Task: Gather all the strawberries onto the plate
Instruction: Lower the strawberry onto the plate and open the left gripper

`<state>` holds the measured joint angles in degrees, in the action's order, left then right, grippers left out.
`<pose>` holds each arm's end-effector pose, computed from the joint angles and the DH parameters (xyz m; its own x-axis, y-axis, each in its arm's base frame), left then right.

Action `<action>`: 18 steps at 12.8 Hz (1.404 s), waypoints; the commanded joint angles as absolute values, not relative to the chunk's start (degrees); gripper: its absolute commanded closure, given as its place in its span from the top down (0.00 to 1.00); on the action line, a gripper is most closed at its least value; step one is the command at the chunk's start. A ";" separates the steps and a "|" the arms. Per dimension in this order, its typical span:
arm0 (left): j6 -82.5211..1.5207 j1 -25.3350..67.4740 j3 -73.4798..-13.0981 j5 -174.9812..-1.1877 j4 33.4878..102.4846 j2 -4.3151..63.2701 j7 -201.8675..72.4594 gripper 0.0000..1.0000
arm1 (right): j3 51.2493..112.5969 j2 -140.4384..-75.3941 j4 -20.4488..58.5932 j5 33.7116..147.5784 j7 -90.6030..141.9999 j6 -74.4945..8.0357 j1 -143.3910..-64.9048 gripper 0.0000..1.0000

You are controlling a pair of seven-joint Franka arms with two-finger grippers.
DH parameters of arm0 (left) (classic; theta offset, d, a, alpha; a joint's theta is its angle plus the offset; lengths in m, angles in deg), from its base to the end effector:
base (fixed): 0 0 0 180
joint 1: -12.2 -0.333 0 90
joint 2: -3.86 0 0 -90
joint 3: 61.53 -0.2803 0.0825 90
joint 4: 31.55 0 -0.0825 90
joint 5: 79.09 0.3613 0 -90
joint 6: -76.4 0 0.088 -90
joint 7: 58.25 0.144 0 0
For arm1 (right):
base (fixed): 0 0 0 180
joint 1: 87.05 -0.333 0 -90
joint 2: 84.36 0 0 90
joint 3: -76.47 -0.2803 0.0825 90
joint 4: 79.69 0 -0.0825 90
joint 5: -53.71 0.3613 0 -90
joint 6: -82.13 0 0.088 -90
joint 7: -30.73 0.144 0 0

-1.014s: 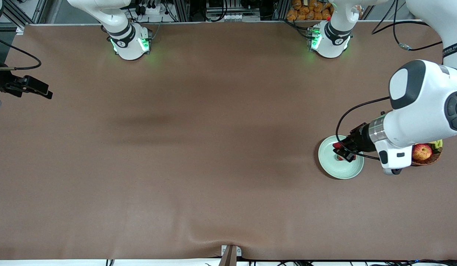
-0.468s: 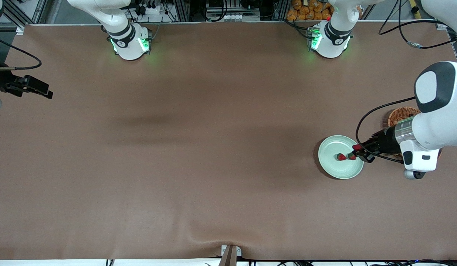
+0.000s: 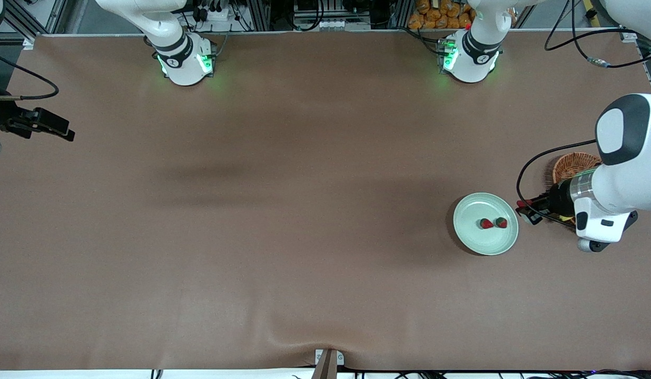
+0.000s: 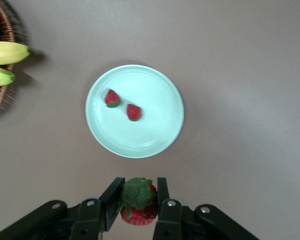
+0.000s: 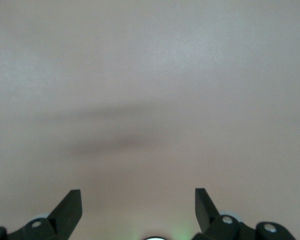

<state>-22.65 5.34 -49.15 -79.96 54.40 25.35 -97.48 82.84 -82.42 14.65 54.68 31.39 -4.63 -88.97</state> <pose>0.6126 -0.0481 0.3836 0.8127 0.5586 -0.1656 0.5643 -0.8254 -0.0151 0.5095 -0.0378 0.5312 0.9913 -0.0873 -0.0987 -0.0896 -0.9958 -0.0195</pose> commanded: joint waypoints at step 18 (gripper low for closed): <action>-64.66 1.12 -48.87 -72.06 85.34 29.34 -95.17 0.14 | 82.80 -82.78 14.88 54.85 32.31 -4.80 -89.16 1.00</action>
